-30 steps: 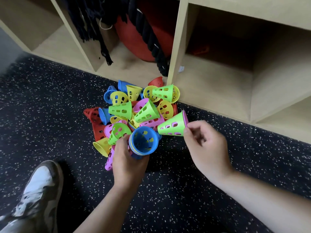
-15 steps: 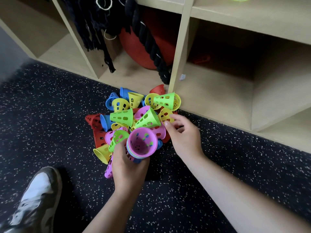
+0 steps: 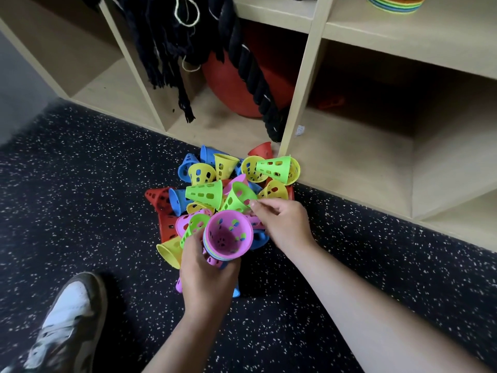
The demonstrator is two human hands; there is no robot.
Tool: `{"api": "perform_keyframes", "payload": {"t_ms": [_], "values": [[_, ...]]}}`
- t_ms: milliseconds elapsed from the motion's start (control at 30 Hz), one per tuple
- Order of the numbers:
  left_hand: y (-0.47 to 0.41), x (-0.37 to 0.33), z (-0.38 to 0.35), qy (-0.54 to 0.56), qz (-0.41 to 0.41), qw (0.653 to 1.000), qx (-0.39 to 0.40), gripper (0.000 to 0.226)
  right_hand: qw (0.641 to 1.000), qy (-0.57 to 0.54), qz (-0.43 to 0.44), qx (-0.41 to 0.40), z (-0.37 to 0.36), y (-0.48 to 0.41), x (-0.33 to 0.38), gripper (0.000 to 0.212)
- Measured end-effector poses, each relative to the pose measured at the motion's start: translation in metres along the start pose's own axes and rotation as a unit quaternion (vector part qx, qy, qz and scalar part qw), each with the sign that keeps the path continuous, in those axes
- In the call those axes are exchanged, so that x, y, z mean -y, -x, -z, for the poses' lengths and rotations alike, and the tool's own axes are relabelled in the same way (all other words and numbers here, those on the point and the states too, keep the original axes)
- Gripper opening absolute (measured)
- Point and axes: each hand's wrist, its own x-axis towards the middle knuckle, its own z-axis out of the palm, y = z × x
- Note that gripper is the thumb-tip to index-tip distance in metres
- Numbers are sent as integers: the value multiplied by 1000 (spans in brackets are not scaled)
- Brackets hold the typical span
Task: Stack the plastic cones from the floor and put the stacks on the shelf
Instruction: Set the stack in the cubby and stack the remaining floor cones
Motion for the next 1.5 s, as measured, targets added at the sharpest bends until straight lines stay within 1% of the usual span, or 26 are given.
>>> {"api": "perform_keyframes", "payload": {"t_ms": [100,200,267,367,433,500,567,667,733,800,867,933,1000,1033,1100,1133,1200,1267,1333,1367,1433,1500], "values": [[0,2,1,-7,-5,1000,-4,53,1000,-9,-15,0,-2,1,0,10],[1,3,2,-3,1,1000,-7,54,999,-33,-35,-13,-3,2,1,15],[1,2,2,-8,0,1000,-12,54,999,-36,-23,-10,0,3,2,19],[1,1,1,-4,4,1000,-10,56,998,25,48,11,10,6,5,25],[2,2,0,4,5,1000,-6,56,989,83,124,-10,17,7,4,23],[3,1,-1,5,3,1000,-4,54,975,109,188,-40,24,10,5,19],[3,-1,-2,1,2,1000,-8,53,967,96,227,-64,34,14,12,15],[4,-5,-3,-10,-6,1000,-15,53,965,33,247,-82,53,27,38,12],[4,-6,-4,-18,-11,1000,-18,53,964,-17,257,-64,67,42,58,12],[4,-6,-6,-16,-17,1000,-18,50,956,-37,291,-29,75,59,72,12],[4,-6,-9,-4,-19,1000,-9,47,944,-10,329,7,76,71,74,11],[5,-6,-11,2,-17,1000,-1,48,940,15,337,43,70,77,64,15],[6,-6,-14,11,-14,1000,5,53,946,6,317,72,64,76,50,23],[5,-5,-15,13,-8,1000,6,55,948,-2,311,72,62,74,43,27],[4,-3,-16,1,-5,1000,2,57,954,2,296,36,61,64,32,28],[3,-1,-17,-7,-7,1000,-3,56,963,11,270,4,61,55,27,25],[2,0,-18,-13,0,1000,-11,54,981,35,174,-74,59,30,20,23],[1,0,-19,-16,1,1000,-14,55,990,51,60,-120,54,0,17,29],[1,1,-21,-16,3,1000,-9,58,990,62,-18,-123,44,-27,13,40],[2,2,-22,-12,8,1000,-5,59,991,48,-49,-119,39,-38,11,45],[1,2,-22,-4,13,1000,-3,59,987,-21,-117,-107,28,-54,8,49],[0,2,-22,8,21,1000,-5,59,974,-97,-176,-101,21,-61,9,46]]}}
